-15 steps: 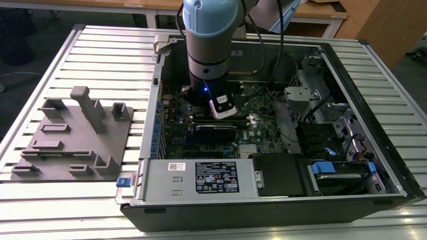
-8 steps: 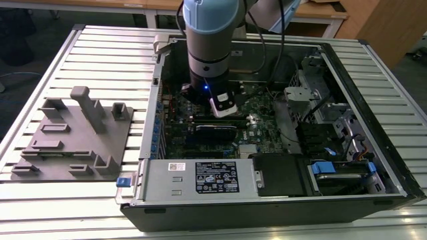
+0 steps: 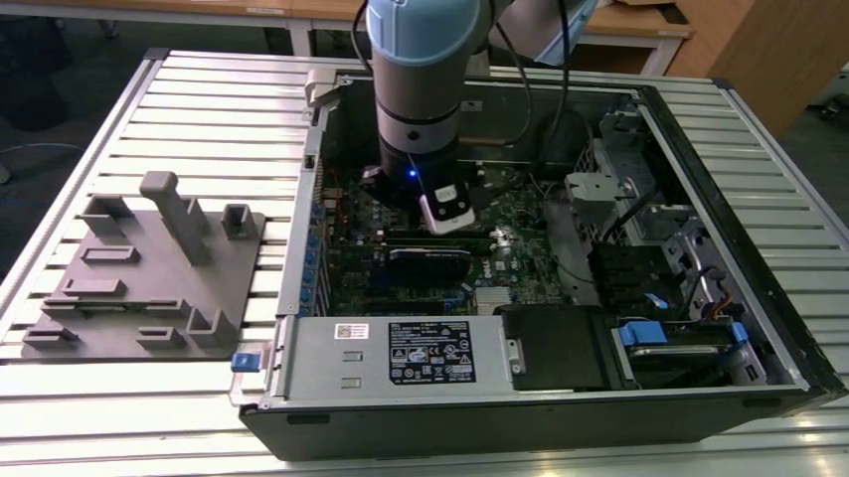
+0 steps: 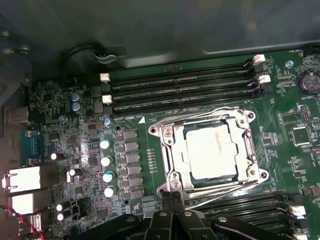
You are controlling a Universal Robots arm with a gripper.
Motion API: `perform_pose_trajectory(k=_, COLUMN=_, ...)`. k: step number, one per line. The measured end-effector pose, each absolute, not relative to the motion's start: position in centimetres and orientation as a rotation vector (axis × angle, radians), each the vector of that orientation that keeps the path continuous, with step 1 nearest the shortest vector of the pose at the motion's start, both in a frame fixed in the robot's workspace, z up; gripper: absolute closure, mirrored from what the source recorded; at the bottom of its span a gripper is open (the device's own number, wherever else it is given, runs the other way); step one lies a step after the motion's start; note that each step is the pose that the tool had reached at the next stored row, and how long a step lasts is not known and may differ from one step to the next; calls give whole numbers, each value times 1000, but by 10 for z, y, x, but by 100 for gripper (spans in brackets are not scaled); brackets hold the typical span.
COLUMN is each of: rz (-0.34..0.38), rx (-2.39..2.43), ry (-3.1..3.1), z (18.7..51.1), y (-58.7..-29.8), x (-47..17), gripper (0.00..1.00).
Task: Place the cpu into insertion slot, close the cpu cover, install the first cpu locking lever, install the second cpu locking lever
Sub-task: 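Install the second cpu locking lever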
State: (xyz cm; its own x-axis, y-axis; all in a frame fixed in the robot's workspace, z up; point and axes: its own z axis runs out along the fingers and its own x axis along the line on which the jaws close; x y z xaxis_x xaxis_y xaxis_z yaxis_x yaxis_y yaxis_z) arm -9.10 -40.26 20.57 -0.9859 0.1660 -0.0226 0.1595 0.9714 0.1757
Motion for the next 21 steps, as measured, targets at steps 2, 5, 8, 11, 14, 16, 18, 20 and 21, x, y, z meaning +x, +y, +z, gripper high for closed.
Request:
perform_pose_trajectory(k=2, rz=270, rx=254, ry=3082, z=206, y=-404, x=-91, gripper=89)
perform_pose_trajectory(k=5, rz=270, rx=254, ry=3082, z=206, y=-405, x=-91, gripper=89)
perform_pose_trajectory(k=8, rz=271, rx=255, ry=3082, z=206, y=-408, x=-91, gripper=89)
perform_pose_trajectory(k=11, rz=284, rx=255, ry=3081, z=204, y=-409, x=-91, gripper=89)
perform_pose_trajectory(k=14, rz=318, rx=256, ry=3080, z=203, y=-410, x=-91, gripper=89)
perform_pose_trajectory(k=16, rz=325, rx=256, ry=3080, z=203, y=-410, x=-91, gripper=89)
perform_pose_trajectory(k=18, rz=333, rx=256, ry=3079, z=202, y=-410, x=-91, gripper=89)
perform_pose_trajectory(k=20, rz=341, rx=256, ry=3078, z=201, y=-410, x=-91, gripper=89)
perform_pose_trajectory(k=21, rz=345, rx=256, ry=3078, z=200, y=-410, x=-91, gripper=89)
